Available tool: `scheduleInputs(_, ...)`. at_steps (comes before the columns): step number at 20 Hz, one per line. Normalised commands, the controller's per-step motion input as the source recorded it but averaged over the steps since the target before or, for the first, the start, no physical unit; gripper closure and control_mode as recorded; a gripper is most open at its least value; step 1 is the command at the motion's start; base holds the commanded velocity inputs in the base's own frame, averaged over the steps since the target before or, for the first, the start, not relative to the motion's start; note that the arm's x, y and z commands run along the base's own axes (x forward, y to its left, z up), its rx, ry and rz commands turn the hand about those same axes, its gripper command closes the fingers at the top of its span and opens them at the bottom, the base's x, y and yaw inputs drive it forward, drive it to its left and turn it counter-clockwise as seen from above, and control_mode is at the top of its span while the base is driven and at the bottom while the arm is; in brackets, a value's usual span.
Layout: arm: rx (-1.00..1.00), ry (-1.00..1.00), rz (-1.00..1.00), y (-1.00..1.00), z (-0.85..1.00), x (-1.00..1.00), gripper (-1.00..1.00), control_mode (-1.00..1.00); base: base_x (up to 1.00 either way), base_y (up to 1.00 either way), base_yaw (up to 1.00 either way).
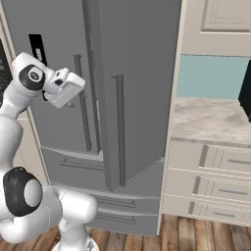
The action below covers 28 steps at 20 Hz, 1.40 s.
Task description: Open the fridge, grab two sodas, and place both sodas inside the bowl with ice on the dining counter.
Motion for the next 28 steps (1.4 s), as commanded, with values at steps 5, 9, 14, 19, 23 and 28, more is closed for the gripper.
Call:
scheduleInputs(5,-0.02,0.07,-0.02,-0.61,0.00,0.09,-1.00,-1.00,0.00,0.00,0.00)
scheduleInputs(9,-0.02,0.06,-0.03,-0.67,0.00,0.02,-1.00,-1.00,0.00,0.00,0.00)
scheduleInputs(14,-0.01,0.02,-0.05,-0.75,0.00,-0.03,-1.00,-1.00,0.00,0.00,0.00)
scheduleInputs(19,0.00,0.06,-0.05,-0.82,0.00,0.01,-1.00,-1.00,0.00,0.00,0.00)
scheduleInputs(23,0.00,0.09,-0.01,-0.89,0.00,0.25,-1.00,-1.00,0.00,0.00,0.00)
scheduleInputs(28,0.00,0.05,0.00,-0.96,0.00,0.34,-1.00,-1.00,0.00,0.00,0.00)
